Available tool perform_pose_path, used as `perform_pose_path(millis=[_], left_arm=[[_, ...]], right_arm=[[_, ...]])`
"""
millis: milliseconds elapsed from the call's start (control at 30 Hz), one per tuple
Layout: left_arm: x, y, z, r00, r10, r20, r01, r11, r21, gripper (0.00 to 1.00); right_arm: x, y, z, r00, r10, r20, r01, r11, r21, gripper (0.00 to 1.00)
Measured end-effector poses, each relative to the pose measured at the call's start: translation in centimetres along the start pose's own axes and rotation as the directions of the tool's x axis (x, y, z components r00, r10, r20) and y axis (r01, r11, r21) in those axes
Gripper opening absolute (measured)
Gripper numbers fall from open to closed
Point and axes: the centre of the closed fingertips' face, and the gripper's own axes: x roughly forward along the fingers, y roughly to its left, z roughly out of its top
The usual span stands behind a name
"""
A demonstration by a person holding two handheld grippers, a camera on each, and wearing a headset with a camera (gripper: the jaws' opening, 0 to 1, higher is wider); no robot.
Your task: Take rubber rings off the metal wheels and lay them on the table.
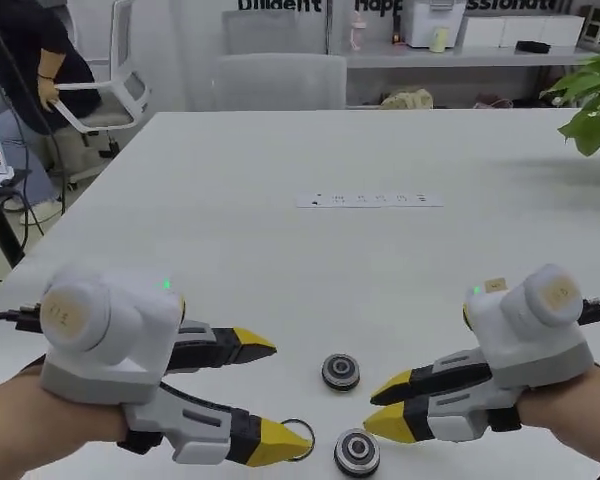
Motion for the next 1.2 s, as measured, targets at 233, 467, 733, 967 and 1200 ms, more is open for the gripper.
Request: perform_pose_path(millis=[233, 467, 733, 967, 1200], left_arm=[[0.8, -0.1, 0.1, 0.9998, -0.018, -0.004, 0.018, 1.000, -0.003, 0.58], [1.7, -0.3, -0.2, 0.9990, -0.033, -0.029, 0.034, 0.999, 0.021, 0.58], [3.1, -0.4, -0.7, 0.9974, -0.055, -0.046, 0.056, 0.998, 0.019, 0.57], [3.9, -0.6, -1.4, 0.9952, -0.075, -0.064, 0.075, 0.997, 0.005, 0.55], [4.8, -1.0, -2.1, 0.9919, -0.093, -0.086, 0.093, 0.996, -0.004, 0.53]], right_arm=[[-0.4, -0.4, -0.7, 0.9999, -0.012, -0.008, 0.012, 1.000, 0.008, 0.18], [-0.7, -0.9, -1.5, 0.9993, -0.023, -0.028, 0.023, 1.000, -0.003, 0.18], [-0.2, -1.0, -2.6, 0.9974, -0.022, -0.069, 0.020, 0.999, -0.033, 0.19], [0.3, -0.6, -3.1, 0.9962, -0.006, -0.087, 0.002, 0.999, -0.050, 0.19], [0.8, -0.4, -3.8, 0.9928, 0.006, -0.119, -0.015, 0.997, -0.076, 0.19]])
